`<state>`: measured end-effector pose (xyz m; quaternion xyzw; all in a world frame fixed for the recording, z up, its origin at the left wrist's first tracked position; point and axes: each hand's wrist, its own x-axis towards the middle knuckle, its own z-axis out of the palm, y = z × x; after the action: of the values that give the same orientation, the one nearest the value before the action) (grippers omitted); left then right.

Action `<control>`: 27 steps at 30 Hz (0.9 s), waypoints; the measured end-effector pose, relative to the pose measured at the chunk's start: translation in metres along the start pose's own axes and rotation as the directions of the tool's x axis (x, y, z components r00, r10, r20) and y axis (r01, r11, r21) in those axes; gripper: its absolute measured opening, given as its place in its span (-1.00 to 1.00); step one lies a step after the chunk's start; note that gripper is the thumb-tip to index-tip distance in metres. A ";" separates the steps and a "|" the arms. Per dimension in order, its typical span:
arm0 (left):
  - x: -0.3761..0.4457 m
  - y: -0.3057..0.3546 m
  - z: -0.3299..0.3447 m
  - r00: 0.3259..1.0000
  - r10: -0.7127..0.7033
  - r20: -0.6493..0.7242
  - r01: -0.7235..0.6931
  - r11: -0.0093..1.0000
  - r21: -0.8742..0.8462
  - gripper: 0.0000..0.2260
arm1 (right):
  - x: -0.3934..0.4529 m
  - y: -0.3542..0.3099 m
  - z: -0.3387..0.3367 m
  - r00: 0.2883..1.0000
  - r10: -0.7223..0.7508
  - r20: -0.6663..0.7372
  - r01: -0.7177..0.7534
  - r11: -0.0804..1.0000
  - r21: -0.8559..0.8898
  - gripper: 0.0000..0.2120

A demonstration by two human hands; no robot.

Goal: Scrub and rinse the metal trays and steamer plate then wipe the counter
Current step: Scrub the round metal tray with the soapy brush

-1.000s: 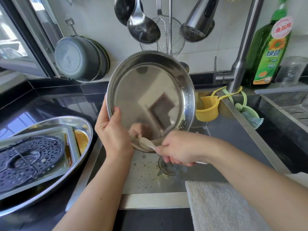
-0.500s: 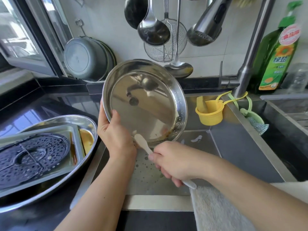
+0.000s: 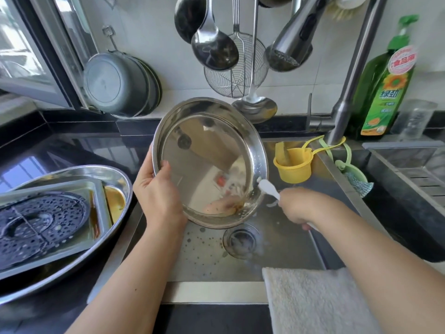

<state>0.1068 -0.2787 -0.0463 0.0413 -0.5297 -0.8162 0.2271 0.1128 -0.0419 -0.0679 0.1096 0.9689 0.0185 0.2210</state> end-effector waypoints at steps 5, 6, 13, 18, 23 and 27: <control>-0.002 -0.003 -0.002 0.996 -0.053 0.071 0.048 0.996 0.069 -0.55 | 0.015 0.019 -0.002 0.994 0.013 -0.106 0.006 0.983 0.183 -0.93; -0.004 -0.002 -0.001 0.996 -0.051 0.074 0.045 0.996 0.079 -0.55 | 0.017 0.020 0.002 0.994 0.005 -0.107 0.019 0.975 0.222 -0.93; -0.003 0.005 -0.006 0.996 -0.082 0.020 0.080 0.994 0.073 -0.56 | 0.004 0.003 0.028 0.868 0.019 0.495 -0.226 0.905 0.361 -0.78; -0.002 0.001 -0.008 0.978 -0.155 0.137 0.130 0.976 0.174 -0.57 | -0.006 0.009 0.001 0.985 0.131 0.114 -0.157 0.953 0.261 -0.64; -0.001 0.004 -0.010 0.953 -0.210 0.220 0.148 0.952 0.269 -0.55 | 0.009 0.016 0.008 0.980 0.167 -0.109 -0.144 0.972 0.186 -0.64; -0.005 0.012 -0.007 0.960 -0.151 0.237 0.079 0.954 0.288 -0.49 | 0.002 0.008 0.012 0.988 0.131 -0.078 -0.121 0.985 0.120 -0.59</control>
<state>0.1172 -0.2861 -0.0399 -0.0021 -0.6598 -0.7447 0.1004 0.1180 -0.0335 -0.0786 0.1824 0.9681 -0.0189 0.1710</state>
